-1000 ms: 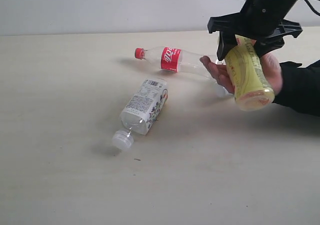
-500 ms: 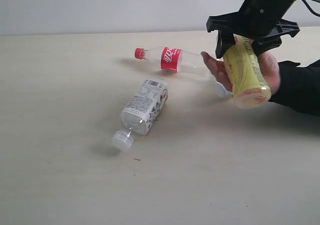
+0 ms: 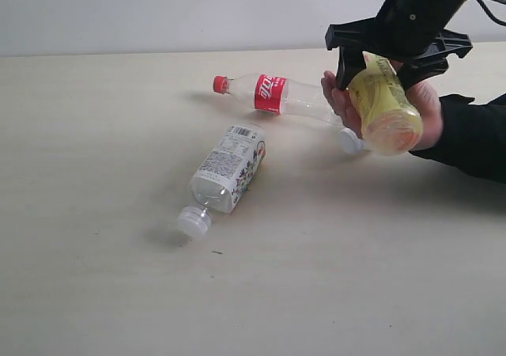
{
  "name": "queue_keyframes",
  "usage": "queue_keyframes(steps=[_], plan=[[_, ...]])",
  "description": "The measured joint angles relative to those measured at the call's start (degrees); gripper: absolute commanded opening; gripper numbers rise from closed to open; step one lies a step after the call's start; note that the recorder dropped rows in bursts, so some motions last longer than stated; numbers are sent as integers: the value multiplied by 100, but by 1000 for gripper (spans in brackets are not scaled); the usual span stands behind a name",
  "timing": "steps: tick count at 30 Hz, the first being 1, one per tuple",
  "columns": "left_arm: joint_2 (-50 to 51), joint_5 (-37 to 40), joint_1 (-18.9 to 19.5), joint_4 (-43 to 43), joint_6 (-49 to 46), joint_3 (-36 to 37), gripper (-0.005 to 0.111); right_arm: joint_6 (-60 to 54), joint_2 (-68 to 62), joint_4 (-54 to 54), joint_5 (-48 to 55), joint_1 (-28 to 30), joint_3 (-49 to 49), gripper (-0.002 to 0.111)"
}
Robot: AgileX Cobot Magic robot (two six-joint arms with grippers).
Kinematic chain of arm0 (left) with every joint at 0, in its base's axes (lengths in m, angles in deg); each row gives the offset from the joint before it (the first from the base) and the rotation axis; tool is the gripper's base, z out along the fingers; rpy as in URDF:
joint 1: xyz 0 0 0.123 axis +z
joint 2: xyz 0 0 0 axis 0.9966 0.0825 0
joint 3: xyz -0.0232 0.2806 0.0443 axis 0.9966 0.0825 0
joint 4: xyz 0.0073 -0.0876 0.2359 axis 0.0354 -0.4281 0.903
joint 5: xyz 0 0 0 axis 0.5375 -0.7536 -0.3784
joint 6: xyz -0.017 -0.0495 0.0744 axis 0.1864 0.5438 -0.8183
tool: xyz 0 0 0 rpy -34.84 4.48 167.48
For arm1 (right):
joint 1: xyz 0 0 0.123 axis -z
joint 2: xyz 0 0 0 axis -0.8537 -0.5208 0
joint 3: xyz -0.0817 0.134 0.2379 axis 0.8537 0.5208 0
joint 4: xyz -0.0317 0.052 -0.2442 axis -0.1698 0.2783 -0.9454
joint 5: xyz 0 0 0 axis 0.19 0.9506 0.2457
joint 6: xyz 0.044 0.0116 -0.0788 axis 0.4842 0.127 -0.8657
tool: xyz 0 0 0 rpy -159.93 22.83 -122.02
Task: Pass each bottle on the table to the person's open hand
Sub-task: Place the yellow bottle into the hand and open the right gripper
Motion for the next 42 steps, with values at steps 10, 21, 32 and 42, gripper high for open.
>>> queue_keyframes(steps=[10, 21, 32, 42], plan=[[0, 0, 0, 0, 0, 0, 0, 0, 13, 0, -10, 0, 0, 76], [0, 0, 0, 0, 0, 0, 0, 0, 556, 0, -22, 0, 0, 76], [0, 0, 0, 0, 0, 0, 0, -480, 1620, 0, 88, -11, 14, 23], [0, 0, 0, 0, 0, 0, 0, -1148, 4102, 176, -1528, -664, 2168, 0]])
